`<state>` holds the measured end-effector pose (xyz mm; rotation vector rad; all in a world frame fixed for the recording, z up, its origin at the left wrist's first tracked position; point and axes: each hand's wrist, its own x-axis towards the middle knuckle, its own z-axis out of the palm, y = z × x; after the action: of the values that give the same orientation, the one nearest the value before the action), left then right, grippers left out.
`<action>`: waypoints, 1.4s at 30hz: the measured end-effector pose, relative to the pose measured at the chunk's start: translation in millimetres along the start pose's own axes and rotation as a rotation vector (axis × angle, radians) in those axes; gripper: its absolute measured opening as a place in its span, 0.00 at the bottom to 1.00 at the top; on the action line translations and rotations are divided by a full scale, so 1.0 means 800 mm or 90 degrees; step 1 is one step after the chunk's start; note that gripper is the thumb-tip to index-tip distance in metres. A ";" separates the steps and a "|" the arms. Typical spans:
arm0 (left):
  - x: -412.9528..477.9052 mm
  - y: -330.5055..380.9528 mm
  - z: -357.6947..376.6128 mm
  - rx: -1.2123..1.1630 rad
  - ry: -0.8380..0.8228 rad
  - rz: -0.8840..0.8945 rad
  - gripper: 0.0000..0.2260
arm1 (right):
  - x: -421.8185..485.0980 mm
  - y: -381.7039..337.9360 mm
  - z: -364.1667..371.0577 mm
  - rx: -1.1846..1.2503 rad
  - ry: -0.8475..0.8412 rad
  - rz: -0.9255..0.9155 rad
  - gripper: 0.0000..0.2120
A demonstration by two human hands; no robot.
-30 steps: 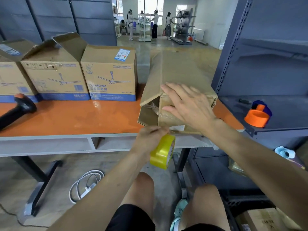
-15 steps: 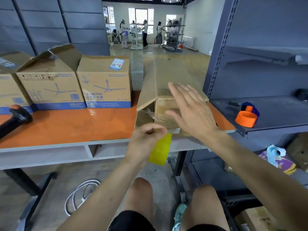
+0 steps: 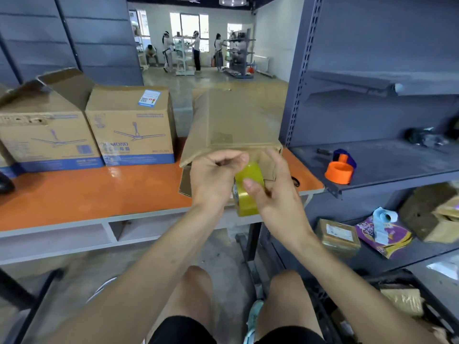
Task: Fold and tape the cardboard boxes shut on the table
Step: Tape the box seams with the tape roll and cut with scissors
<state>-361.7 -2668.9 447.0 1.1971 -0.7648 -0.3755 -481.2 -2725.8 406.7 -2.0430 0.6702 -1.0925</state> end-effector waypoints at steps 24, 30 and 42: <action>0.145 0.001 -0.018 0.237 -0.200 0.092 0.04 | 0.026 -0.022 0.040 0.047 0.176 0.055 0.07; 0.146 0.005 -0.011 0.219 -0.174 0.110 0.07 | 0.024 -0.025 0.032 0.025 0.196 0.040 0.09; 0.143 -0.006 -0.008 0.475 -0.129 0.189 0.06 | 0.026 -0.011 0.030 0.019 0.160 0.053 0.08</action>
<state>-276.8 -2739.0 479.8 1.7183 -1.3052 0.0555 -449.1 -2726.5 414.5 -1.8531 0.8509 -1.3140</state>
